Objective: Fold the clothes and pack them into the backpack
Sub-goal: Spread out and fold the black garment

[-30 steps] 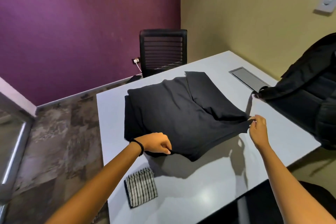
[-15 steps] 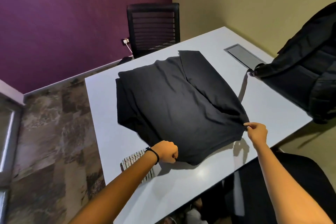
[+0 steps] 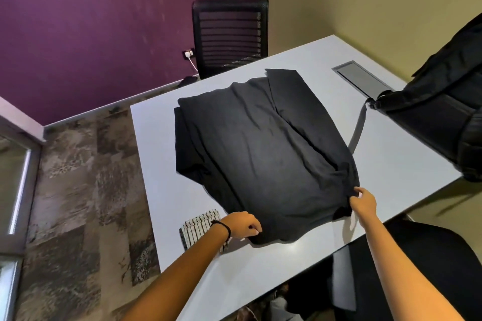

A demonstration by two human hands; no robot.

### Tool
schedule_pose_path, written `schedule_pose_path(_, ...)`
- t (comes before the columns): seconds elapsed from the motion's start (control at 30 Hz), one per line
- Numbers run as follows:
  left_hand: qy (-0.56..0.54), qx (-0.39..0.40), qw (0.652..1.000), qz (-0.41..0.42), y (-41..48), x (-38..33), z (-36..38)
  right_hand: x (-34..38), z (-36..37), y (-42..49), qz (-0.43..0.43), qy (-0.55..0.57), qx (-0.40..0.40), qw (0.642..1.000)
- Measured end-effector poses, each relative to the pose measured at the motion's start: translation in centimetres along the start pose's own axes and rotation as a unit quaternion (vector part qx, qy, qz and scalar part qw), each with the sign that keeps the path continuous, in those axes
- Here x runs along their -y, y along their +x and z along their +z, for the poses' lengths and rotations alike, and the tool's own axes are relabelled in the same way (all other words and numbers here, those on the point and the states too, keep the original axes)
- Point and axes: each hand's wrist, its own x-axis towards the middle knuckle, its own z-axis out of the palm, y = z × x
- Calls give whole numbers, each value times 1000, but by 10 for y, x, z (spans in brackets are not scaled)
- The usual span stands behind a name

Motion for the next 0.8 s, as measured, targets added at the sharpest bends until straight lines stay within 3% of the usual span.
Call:
schedule_pose_path(0.2, -108, -125, 983, -79, -12, 49, -22, -7, 34, -10, -107, -12, 14, 994)
schedule_pose_path(0.4, -217, -269, 919, -189, -16, 97, -32, -2, 75, -31, -219, -53, 121, 967)
schedule_pose_path(0.6, -244, -337, 883, -216, -17, 124, -48, 15, 107, -52, -283, -130, 218, 925)
schedule_pose_path(0.8, -215, -349, 884, -223, -4, 147, -68, 33, 128, -80, -297, -202, 349, 865)
